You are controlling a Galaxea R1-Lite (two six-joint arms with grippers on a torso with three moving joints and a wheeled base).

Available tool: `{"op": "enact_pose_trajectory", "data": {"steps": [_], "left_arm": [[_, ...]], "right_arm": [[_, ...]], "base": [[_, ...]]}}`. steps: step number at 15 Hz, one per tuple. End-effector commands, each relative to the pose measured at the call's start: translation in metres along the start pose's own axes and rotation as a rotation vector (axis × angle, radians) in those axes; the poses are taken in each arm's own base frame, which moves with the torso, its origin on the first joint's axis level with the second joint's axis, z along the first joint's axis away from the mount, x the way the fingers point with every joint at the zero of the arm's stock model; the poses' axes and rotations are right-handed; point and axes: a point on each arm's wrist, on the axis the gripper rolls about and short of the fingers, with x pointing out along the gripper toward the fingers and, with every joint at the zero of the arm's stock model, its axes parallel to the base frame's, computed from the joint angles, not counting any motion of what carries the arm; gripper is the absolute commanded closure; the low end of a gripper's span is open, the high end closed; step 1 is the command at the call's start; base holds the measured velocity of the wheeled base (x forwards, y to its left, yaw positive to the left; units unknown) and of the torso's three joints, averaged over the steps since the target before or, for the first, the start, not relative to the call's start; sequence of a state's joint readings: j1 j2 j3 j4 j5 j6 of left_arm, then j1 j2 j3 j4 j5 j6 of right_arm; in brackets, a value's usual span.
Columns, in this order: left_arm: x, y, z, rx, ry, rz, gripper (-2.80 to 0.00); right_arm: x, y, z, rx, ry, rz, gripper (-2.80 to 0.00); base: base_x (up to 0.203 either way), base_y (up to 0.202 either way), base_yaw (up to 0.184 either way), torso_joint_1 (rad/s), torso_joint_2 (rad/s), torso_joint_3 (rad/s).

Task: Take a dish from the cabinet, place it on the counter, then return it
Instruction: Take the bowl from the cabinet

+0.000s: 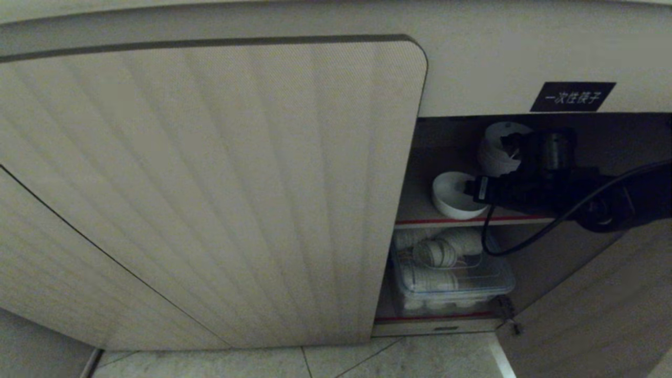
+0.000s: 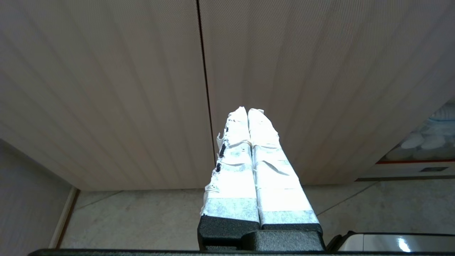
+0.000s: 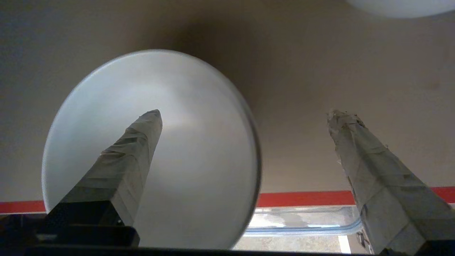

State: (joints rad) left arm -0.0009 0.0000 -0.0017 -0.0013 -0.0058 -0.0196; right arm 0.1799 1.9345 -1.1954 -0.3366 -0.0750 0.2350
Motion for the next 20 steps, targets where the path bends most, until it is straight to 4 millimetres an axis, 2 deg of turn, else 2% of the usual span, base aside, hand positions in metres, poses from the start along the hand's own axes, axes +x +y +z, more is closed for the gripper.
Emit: {"op": "enact_pose_trajectory", "data": {"steps": [1, 18, 19, 20], "left_arm": [[0.0, 0.0, 0.0, 0.0, 0.0, 0.001, 0.0], [0.0, 0.0, 0.0, 0.0, 0.0, 0.001, 0.0], [0.0, 0.0, 0.0, 0.0, 0.0, 0.001, 0.0], [0.0, 0.0, 0.0, 0.0, 0.0, -0.001, 0.0]], "right_arm": [[0.0026, 0.0016, -0.0009, 0.0, 0.0, 0.002, -2.8], [0.0079, 0.0059, -0.0067, -0.008, 0.013, 0.007, -2.8], [0.0079, 0.006, -0.0067, -0.008, 0.013, 0.007, 0.0], [0.0079, 0.0065, -0.0068, -0.009, 0.013, 0.008, 0.0]], "base": [[0.0, 0.0, 0.0, 0.0, 0.0, 0.0], [0.0, 0.0, 0.0, 0.0, 0.0, 0.0], [0.0, 0.0, 0.0, 0.0, 0.0, 0.0], [0.0, 0.0, 0.0, 0.0, 0.0, 0.0]]}}
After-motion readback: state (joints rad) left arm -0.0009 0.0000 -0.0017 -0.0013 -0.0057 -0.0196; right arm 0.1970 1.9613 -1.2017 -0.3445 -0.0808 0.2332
